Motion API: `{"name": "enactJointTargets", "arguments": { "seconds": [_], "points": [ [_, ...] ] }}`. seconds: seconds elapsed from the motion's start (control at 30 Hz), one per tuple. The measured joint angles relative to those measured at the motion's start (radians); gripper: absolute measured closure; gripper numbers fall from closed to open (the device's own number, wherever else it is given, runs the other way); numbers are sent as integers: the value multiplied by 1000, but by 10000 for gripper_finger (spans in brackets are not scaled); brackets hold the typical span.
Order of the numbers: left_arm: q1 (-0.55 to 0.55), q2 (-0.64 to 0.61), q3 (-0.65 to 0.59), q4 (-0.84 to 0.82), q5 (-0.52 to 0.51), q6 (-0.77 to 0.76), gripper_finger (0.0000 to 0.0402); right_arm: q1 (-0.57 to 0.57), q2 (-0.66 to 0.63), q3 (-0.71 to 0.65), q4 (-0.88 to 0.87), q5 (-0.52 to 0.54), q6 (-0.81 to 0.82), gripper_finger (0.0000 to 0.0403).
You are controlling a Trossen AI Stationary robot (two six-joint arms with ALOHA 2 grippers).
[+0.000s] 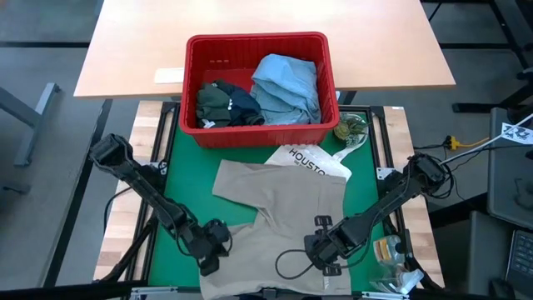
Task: Fold Laundry from Bin
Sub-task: Fold the brown shorts
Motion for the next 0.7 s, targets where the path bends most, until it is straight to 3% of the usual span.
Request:
{"name": "enactJointTargets", "arguments": {
  "seconds": [0.17, 0.47, 0.7],
  "points": [
    [63, -129, 0, -182, -61, 70, 396, -1, 0, 42, -44, 63, -37, 262],
    [175, -401, 0, -734, -163, 72, 394, -1, 0, 62, -53, 106, -54, 262],
    [220, -420, 0, -856, -294, 67, 392, -1, 0, 62, -44, 108, -54, 262]
  ]
}}
